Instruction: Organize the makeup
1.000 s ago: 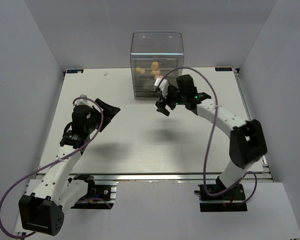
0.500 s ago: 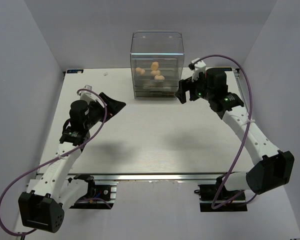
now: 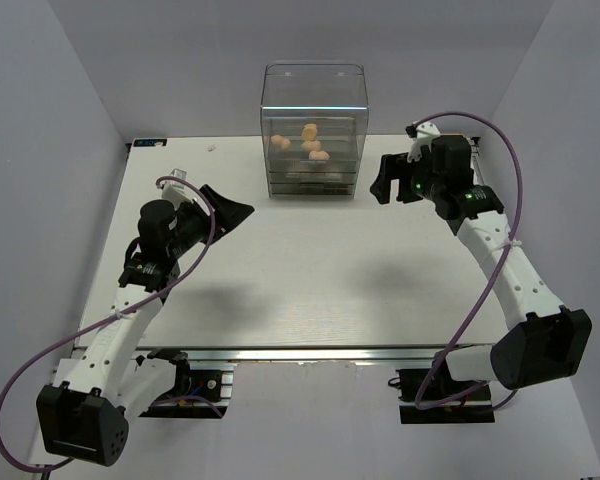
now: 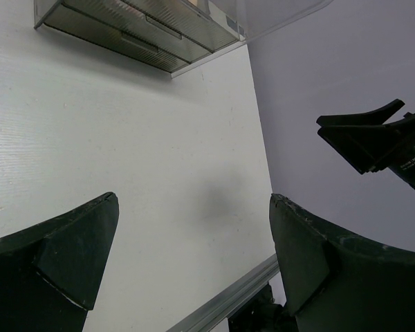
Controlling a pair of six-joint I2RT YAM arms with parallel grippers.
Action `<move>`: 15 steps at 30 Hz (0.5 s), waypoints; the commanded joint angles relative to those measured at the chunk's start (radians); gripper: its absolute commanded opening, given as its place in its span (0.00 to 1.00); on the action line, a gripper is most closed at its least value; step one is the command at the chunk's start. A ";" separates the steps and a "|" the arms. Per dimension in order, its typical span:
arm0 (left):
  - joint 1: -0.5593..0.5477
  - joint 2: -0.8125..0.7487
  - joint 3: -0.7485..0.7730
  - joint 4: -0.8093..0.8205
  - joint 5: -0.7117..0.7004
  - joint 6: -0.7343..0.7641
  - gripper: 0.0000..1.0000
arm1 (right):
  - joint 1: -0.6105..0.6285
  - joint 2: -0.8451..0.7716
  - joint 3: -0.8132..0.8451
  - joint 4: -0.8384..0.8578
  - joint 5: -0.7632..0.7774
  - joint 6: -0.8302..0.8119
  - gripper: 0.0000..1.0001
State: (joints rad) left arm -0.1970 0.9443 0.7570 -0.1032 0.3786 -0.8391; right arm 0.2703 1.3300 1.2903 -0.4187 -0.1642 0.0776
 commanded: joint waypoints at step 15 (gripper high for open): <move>0.007 -0.027 0.042 0.005 0.013 0.023 0.98 | -0.152 -0.063 -0.071 0.041 -0.063 0.080 0.89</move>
State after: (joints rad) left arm -0.1970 0.9249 0.7624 -0.1043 0.3786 -0.8303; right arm 0.1307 1.2984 1.2327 -0.4137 -0.2131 0.1501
